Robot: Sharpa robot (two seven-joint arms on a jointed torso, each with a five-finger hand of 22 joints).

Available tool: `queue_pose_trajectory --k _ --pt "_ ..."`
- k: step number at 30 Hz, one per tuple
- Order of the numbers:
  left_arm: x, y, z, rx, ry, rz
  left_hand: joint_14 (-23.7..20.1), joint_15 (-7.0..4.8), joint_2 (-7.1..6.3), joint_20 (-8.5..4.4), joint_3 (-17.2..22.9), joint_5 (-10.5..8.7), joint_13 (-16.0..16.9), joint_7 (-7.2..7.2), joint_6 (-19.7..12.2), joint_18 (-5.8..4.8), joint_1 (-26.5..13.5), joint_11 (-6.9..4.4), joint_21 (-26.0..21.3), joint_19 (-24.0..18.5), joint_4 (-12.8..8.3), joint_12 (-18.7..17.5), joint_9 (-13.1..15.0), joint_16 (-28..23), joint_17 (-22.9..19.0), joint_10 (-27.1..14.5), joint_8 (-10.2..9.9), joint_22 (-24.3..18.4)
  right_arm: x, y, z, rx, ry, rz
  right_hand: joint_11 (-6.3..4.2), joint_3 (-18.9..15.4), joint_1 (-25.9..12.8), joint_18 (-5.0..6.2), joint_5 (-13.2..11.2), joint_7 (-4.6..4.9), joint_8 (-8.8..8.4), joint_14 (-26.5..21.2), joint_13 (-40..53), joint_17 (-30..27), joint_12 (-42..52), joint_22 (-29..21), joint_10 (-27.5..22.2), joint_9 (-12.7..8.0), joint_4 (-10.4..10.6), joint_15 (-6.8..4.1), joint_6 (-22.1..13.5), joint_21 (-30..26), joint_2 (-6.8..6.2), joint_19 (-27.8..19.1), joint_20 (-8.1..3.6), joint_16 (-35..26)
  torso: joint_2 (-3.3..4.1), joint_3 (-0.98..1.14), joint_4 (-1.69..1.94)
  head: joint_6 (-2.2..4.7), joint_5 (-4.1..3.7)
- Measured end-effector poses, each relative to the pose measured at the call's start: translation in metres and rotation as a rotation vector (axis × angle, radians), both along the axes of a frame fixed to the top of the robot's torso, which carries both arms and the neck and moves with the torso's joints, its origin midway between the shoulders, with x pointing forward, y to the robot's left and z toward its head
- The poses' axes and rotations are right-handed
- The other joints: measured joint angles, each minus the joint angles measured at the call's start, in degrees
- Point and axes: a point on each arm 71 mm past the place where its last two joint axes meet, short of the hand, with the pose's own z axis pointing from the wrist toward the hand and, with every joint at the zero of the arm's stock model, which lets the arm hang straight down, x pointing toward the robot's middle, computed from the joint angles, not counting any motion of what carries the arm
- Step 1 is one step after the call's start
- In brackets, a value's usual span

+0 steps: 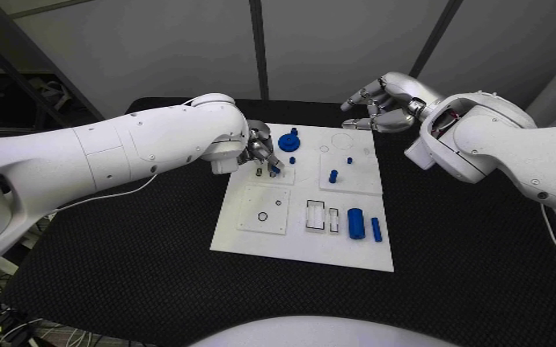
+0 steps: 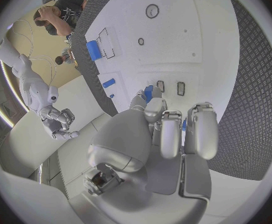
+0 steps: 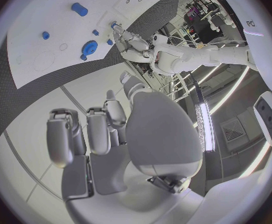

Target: Assemble the parts on the task board

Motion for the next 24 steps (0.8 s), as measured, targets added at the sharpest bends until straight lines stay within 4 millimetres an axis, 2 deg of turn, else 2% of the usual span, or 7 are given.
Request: queue_pose_trajectory --k 4,9,12,14,16,18,24 --pt "-0.004 0.004 0.001 -0.009 -0.020 0.012 0.00 0.00 -0.86 0.00 1.48 0.00 0.08 0.02 0.62 0.01 -2.87 -0.14 0.00 0.00 0.61 0.00 0.40 0.00 0.00 0.25 -0.42 0.00 0.000 0.000 0.000 -0.001 0.001 -0.001 0.00 0.00 0.00 0.00 0.00 0.09 0.00 0.00 0.00 0.00 0.00 0.00 0.00 0.00 0.00 0.00 0.27 0.00 0.00 0.00 0.00 0.00 0.01 0.02 0.00 0.06 0.12" --pt "-0.007 0.009 -0.001 -0.004 -0.042 0.025 0.00 0.00 -2.74 0.00 7.61 0.00 0.15 -0.09 1.12 0.00 -6.93 0.02 0.00 0.00 -2.68 0.00 0.37 0.22 0.00 0.59 -0.90 0.00 0.000 -0.001 0.000 -0.002 0.003 -0.002 0.00 0.00 0.00 0.00 0.00 0.09 0.00 0.00 0.00 0.00 0.00 0.00 0.00 0.00 0.00 0.00 0.27 0.00 0.00 0.00 0.00 0.00 0.04 0.02 -0.08 -0.02 0.14" --pt "-0.008 0.010 -0.002 0.002 -0.050 0.028 0.00 0.00 -3.31 0.00 9.10 0.00 0.23 0.07 1.28 0.01 -8.40 0.07 0.00 0.00 -2.36 0.00 0.44 0.22 0.00 0.64 -1.00 0.00 0.000 -0.001 0.000 -0.003 0.003 -0.002 0.00 0.00 0.00 0.00 0.00 0.09 0.00 0.00 0.00 -0.01 0.00 0.00 0.00 0.00 0.00 0.00 0.27 0.00 0.00 0.00 0.00 0.00 0.04 0.01 -0.08 -0.12 0.10" --pt "-0.008 0.010 -0.003 0.008 -0.053 0.029 0.01 0.00 -5.41 0.00 17.55 -0.01 0.38 0.15 1.78 -0.01 -13.46 0.07 0.00 0.00 -5.51 0.00 1.28 0.22 0.00 0.66 -1.33 -0.01 0.000 -0.001 0.000 -0.003 0.004 -0.002 0.00 0.00 0.00 0.00 0.00 0.09 0.00 0.00 0.00 -0.01 0.00 0.00 0.00 0.00 0.00 0.00 0.27 0.00 0.00 0.00 0.00 0.00 0.04 0.00 -0.08 -0.15 0.10" --pt "-0.008 0.010 -0.005 0.014 -0.055 0.028 0.01 0.00 -5.46 0.00 18.23 -0.02 0.38 0.15 1.78 0.01 -13.60 0.07 0.00 0.00 -5.44 0.00 1.38 0.22 0.00 0.66 -1.34 -0.01 0.000 -0.001 0.000 -0.003 0.004 -0.002 0.00 0.00 0.00 0.00 0.00 0.09 0.00 0.00 0.00 -0.01 0.00 0.00 0.00 0.00 0.00 0.00 0.27 0.00 0.00 0.00 0.00 0.00 0.04 -0.01 -0.08 -0.22 0.18" --pt "-0.009 0.010 -0.006 0.021 -0.055 0.027 0.01 0.01 -6.86 0.00 22.26 -0.03 0.45 0.15 1.78 0.00 -15.97 0.37 0.00 0.00 -6.02 0.00 2.15 0.22 0.00 0.96 -1.34 -0.01 0.000 -0.001 0.000 -0.003 0.004 -0.001 0.00 0.00 0.00 0.00 0.00 0.09 0.00 0.00 0.00 -0.01 0.00 0.00 0.00 0.00 0.00 0.00 0.27 0.00 0.00 0.00 0.00 0.00 0.04 -0.02 -0.08 -0.27 0.28" --pt "-0.009 0.007 -0.010 0.036 -0.056 0.020 0.10 0.10 -7.41 0.19 24.64 -0.22 0.54 0.13 1.79 0.00 -16.77 0.23 0.00 0.19 -6.44 0.00 2.44 0.22 0.00 1.17 -1.35 -0.01 0.000 0.000 -0.001 -0.003 0.005 0.000 0.00 0.00 0.00 0.00 0.00 0.09 0.00 0.00 0.00 -0.01 0.00 0.00 0.00 0.00 0.00 0.00 0.27 0.00 0.00 0.00 0.00 0.00 0.04 -0.04 -0.10 -0.43 0.39"
